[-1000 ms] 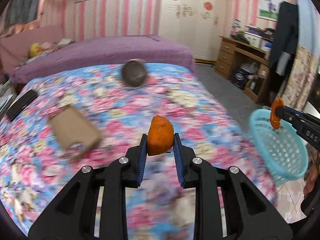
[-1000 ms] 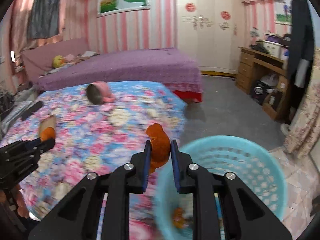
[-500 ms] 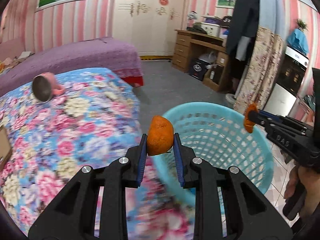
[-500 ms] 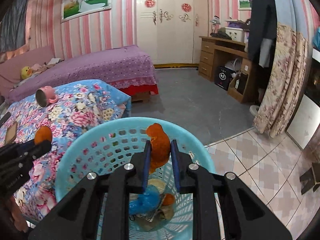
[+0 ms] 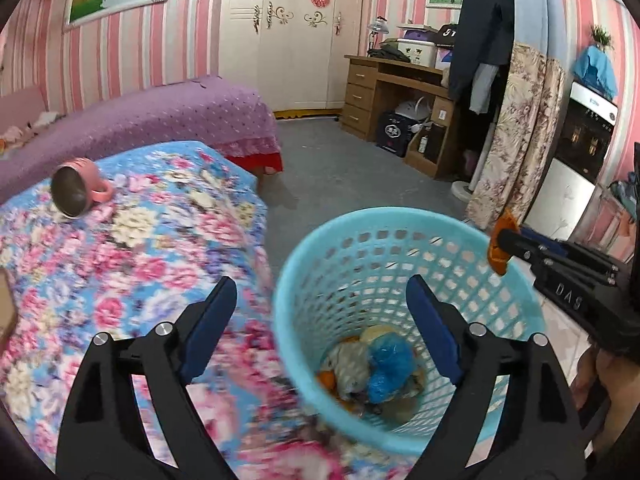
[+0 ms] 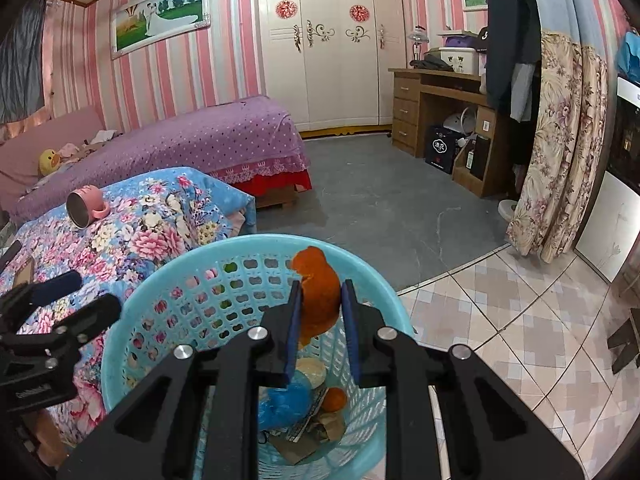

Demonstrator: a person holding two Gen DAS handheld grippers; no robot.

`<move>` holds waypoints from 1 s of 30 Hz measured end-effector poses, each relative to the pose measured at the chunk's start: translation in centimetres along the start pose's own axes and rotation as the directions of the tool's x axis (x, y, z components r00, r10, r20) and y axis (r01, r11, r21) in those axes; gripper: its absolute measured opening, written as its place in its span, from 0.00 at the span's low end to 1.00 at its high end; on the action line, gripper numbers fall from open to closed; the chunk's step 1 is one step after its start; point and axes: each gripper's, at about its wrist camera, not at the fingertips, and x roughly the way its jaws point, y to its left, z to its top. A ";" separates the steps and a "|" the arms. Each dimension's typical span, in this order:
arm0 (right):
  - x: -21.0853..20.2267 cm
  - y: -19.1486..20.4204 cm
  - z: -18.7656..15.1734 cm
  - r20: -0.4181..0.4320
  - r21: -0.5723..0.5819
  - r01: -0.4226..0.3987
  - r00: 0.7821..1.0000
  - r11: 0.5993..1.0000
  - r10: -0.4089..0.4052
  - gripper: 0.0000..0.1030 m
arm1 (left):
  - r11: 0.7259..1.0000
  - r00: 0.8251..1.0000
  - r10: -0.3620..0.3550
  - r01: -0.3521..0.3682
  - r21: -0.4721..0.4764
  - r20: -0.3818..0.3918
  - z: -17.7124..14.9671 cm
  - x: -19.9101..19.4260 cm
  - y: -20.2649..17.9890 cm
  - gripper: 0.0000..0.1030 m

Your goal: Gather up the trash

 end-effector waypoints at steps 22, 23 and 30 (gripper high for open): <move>-2.1 6.9 1.5 0.030 -0.066 -0.016 0.999 0.998 0.018 0.96 | 0.984 0.976 0.173 -0.167 -0.054 0.131 -1.3 -13.1 9.5 0.95; -2.7 7.3 1.7 0.043 -0.066 -0.022 0.999 0.998 0.025 0.96 | 0.984 0.975 0.178 -0.172 -0.056 0.135 -1.5 -13.8 9.9 0.95; -8.2 11.8 2.6 0.133 -0.085 -0.080 0.987 0.993 0.091 0.96 | 0.969 0.958 0.236 -0.220 -0.114 0.162 -2.7 -19.2 13.4 0.95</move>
